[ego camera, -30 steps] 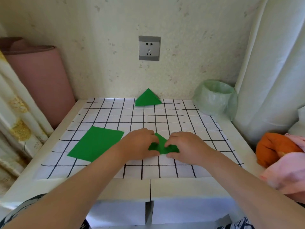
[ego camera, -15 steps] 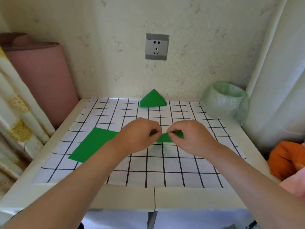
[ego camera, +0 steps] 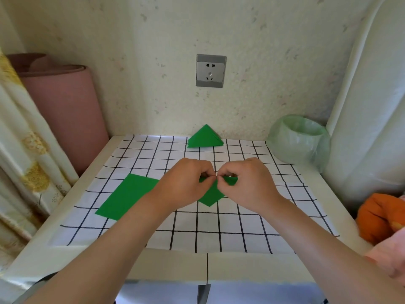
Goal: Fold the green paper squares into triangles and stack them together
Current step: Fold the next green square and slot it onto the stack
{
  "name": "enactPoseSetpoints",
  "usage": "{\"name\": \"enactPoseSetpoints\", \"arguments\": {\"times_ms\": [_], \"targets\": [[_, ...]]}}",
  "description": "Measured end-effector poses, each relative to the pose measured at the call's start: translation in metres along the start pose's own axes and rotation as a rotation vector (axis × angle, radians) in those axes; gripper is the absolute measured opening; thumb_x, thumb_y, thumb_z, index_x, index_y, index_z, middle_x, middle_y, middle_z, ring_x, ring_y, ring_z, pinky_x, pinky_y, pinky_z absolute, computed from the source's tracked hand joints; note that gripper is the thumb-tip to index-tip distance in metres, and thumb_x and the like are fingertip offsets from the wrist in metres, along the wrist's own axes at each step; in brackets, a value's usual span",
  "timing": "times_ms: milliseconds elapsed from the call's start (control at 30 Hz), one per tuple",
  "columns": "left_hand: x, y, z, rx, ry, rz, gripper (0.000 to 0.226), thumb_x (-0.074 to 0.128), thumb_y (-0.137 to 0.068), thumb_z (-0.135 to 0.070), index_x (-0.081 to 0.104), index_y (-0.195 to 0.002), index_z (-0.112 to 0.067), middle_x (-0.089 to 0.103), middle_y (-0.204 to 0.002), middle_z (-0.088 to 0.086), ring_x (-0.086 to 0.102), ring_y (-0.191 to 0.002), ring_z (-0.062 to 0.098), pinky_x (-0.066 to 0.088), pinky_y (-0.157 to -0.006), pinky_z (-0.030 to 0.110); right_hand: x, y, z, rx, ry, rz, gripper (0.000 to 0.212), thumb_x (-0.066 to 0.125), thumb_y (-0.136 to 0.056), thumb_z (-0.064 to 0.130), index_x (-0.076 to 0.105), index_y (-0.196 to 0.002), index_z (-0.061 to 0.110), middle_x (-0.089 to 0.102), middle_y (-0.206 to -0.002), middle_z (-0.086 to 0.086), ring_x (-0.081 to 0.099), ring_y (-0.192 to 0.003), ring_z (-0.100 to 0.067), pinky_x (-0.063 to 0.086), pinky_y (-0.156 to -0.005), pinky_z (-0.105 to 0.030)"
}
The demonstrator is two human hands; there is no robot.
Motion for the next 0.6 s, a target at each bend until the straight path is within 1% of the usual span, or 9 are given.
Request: {"name": "enactPoseSetpoints", "arguments": {"times_ms": [67, 133, 167, 233, 267, 333, 433, 500, 600], "targets": [[-0.002, 0.000, -0.001, 0.003, -0.018, 0.026, 0.011, 0.061, -0.091, -0.023, 0.070, -0.085, -0.026, 0.070, -0.082, -0.013, 0.059, -0.069, -0.001, 0.046, -0.062, 0.018, 0.000, 0.000, 0.001, -0.018, 0.065, -0.018, 0.017, 0.057, -0.076, 0.036, 0.072, -0.071, 0.031, 0.066, -0.062, 0.019, 0.052, -0.050, -0.011, 0.044, -0.074, -0.027], [-0.004, 0.000, -0.001, 0.002, -0.025, 0.034, 0.011, 0.061, -0.090, -0.023, 0.070, -0.084, -0.025, 0.069, -0.082, -0.013, 0.056, -0.067, -0.003, 0.043, -0.060, 0.017, -0.001, -0.001, 0.001, -0.034, 0.092, -0.026, 0.018, 0.055, -0.075, 0.034, 0.072, -0.068, 0.031, 0.063, -0.058, 0.019, 0.047, -0.048, -0.011, 0.041, -0.072, -0.027], [-0.005, 0.000, 0.000, -0.004, -0.024, 0.036, 0.011, 0.061, -0.090, -0.023, 0.069, -0.083, -0.025, 0.069, -0.082, -0.013, 0.056, -0.066, -0.003, 0.043, -0.060, 0.018, -0.002, -0.002, 0.000, -0.044, 0.100, -0.025, 0.018, 0.054, -0.075, 0.032, 0.071, -0.067, 0.031, 0.059, -0.054, 0.019, 0.044, -0.046, -0.012, 0.039, -0.070, -0.027], [-0.009, -0.001, 0.004, -0.019, -0.031, 0.041, 0.011, 0.061, -0.090, -0.023, 0.069, -0.082, -0.025, 0.068, -0.081, -0.014, 0.058, -0.070, -0.002, 0.047, -0.063, 0.021, -0.004, -0.003, -0.003, -0.058, 0.126, -0.023, 0.018, 0.055, -0.075, 0.029, 0.068, -0.063, 0.031, 0.048, -0.048, 0.017, 0.037, -0.044, -0.013, 0.038, -0.067, -0.026], [-0.012, -0.001, 0.007, -0.030, -0.036, 0.044, 0.011, 0.062, -0.090, -0.023, 0.069, -0.082, -0.026, 0.068, -0.081, -0.014, 0.060, -0.074, 0.000, 0.051, -0.066, 0.023, -0.005, -0.004, -0.005, -0.060, 0.139, -0.024, 0.018, 0.055, -0.075, 0.028, 0.067, -0.062, 0.031, 0.047, -0.047, 0.015, 0.036, -0.043, -0.015, 0.038, -0.067, -0.026], [-0.019, -0.001, 0.012, -0.059, -0.040, 0.049, 0.013, 0.062, -0.090, -0.021, 0.067, -0.080, -0.027, 0.068, -0.081, -0.015, 0.063, -0.079, 0.003, 0.054, -0.071, 0.027, -0.009, -0.006, -0.012, -0.052, 0.148, -0.026, 0.017, 0.057, -0.075, 0.025, 0.068, -0.062, 0.028, 0.052, -0.047, 0.013, 0.040, -0.041, -0.015, 0.036, -0.063, -0.023], [-0.030, 0.000, 0.021, -0.103, -0.074, 0.038, 0.016, 0.061, -0.090, -0.021, 0.065, -0.078, -0.031, 0.068, -0.082, -0.016, 0.064, -0.082, 0.003, 0.054, -0.073, 0.025, -0.018, -0.008, -0.024, 0.002, 0.132, -0.036, 0.014, 0.063, -0.074, 0.022, 0.069, -0.063, 0.029, 0.057, -0.054, 0.021, 0.046, -0.040, -0.010, 0.033, -0.053, -0.015], [-0.036, 0.001, 0.026, -0.129, -0.104, 0.019, 0.016, 0.061, -0.091, -0.021, 0.065, -0.078, -0.031, 0.068, -0.082, -0.015, 0.064, -0.081, 0.005, 0.054, -0.073, 0.027, -0.021, -0.009, -0.032, 0.059, 0.141, -0.053, 0.013, 0.065, -0.073, 0.021, 0.066, -0.062, 0.028, 0.057, -0.054, 0.021, 0.047, -0.040, -0.010, 0.040, -0.050, -0.018], [-0.036, 0.002, 0.026, -0.141, -0.108, 0.019, 0.015, 0.061, -0.091, -0.022, 0.067, -0.080, -0.030, 0.068, -0.082, -0.015, 0.064, -0.081, 0.005, 0.053, -0.072, 0.026, -0.022, -0.008, -0.036, 0.129, 0.121, -0.104, 0.011, 0.067, -0.075, 0.022, 0.068, -0.066, 0.027, 0.064, -0.062, 0.019, 0.054, -0.049, -0.007, 0.049, -0.054, -0.024]]}}
Point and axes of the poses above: each hand's wrist, its own y-axis away from the middle knuckle, its own x-axis out of the palm, z = x × y, the point moved 1 cm from there along -y, towards the middle knuckle
